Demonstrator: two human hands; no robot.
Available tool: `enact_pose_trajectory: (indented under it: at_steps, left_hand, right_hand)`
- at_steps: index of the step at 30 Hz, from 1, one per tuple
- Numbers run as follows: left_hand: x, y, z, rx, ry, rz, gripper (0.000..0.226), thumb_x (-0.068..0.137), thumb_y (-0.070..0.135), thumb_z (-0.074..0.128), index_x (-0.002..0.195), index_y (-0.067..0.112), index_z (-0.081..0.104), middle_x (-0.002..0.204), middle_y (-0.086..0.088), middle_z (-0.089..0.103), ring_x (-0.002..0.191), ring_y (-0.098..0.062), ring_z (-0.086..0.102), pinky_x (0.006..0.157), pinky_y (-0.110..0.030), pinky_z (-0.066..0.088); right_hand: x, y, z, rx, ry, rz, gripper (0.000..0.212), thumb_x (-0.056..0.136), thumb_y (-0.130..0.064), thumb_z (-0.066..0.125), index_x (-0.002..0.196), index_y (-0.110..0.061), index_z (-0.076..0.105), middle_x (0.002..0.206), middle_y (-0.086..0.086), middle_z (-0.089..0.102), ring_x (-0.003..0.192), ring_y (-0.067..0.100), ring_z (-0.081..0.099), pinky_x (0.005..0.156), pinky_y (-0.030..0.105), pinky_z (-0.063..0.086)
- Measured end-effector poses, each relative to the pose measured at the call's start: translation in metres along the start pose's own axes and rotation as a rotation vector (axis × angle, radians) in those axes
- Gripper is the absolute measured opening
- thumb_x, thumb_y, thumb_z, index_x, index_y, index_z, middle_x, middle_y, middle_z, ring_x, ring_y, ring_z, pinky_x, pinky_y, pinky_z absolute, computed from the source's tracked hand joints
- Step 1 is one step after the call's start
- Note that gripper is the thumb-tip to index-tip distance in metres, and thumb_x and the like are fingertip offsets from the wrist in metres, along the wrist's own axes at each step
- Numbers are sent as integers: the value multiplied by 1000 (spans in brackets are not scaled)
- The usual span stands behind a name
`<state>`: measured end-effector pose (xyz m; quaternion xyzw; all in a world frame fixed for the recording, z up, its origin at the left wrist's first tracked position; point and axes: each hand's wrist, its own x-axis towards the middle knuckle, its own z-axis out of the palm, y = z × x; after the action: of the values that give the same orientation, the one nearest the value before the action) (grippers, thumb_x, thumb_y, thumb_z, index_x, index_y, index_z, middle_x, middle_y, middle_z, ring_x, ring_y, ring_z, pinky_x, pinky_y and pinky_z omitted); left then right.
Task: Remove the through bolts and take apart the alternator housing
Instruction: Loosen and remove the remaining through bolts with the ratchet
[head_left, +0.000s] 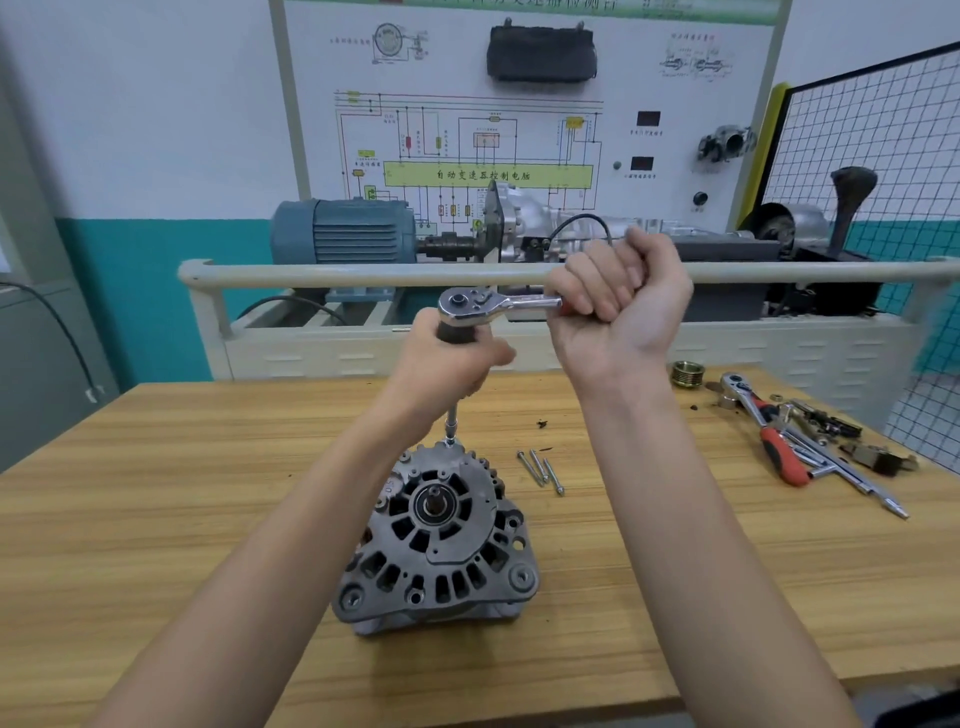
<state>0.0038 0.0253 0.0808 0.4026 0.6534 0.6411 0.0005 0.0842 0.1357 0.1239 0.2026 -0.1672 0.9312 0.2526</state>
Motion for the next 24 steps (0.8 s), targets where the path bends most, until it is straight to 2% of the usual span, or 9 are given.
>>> enact_pose_trajectory:
  at_steps: [4,7,10,13,17,18,20,22,24]
  left_hand:
    - [-1,7,-15,169,-421,2,29,71,16,69,48,16,51,49,-8,42,46,-19,39,47,-22,36]
    - [-4,5,-5,274,-444,49,40,80,9,71,49,4,46,45,-1,36,45,-16,33,46,-22,31]
    - [-7,-2,2,196,-319,78,42,78,10,70,49,6,40,47,-4,32,47,-18,28,47,-27,27]
    - [-5,-2,2,84,-187,43,38,71,17,67,44,16,40,45,-6,32,45,-20,28,47,-33,25]
    - [7,-1,6,-79,66,-29,46,81,-4,63,48,16,38,41,4,32,38,-12,25,49,-26,23]
    - [8,-1,5,-58,56,-32,47,81,-5,62,47,15,37,41,3,31,38,-13,25,50,-25,23]
    - [6,1,-4,6,-87,-16,47,79,1,66,44,18,40,42,2,33,39,-14,28,49,-23,27]
    - [2,6,-17,75,-278,0,40,74,11,68,43,18,44,43,-2,37,42,-15,34,51,-24,33]
    - [1,10,-25,116,-392,1,34,73,13,68,47,15,46,47,-6,39,44,-16,38,54,-27,35]
  right_hand:
    - [29,-2,7,7,-42,386,45,85,-10,39,43,-21,27,34,-7,18,26,8,17,30,17,18]
    - [40,-1,8,39,-84,565,37,86,-12,39,53,-23,26,42,-11,16,32,5,14,31,18,18]
    - [37,-3,2,94,-76,510,40,85,-12,40,48,-21,29,40,-10,18,30,6,14,29,18,19]
    - [26,-5,-6,160,-15,296,47,88,-11,40,42,-16,32,33,-7,24,24,8,21,28,18,19]
    - [4,3,-4,49,56,-53,53,95,-12,36,43,-19,29,36,-6,21,29,8,18,32,19,20]
    - [2,5,-2,12,58,-92,54,95,-12,36,43,-19,29,36,-6,21,30,8,18,32,20,20]
    - [5,3,3,-45,37,-59,54,94,-11,36,41,-19,30,36,-7,21,29,7,18,32,19,20]
    - [17,1,8,-72,13,95,52,90,-10,38,39,-18,31,34,-7,21,27,7,19,31,18,19]
    - [31,2,14,-72,-14,279,46,83,-10,40,38,-16,31,32,-6,23,24,7,22,30,16,17]
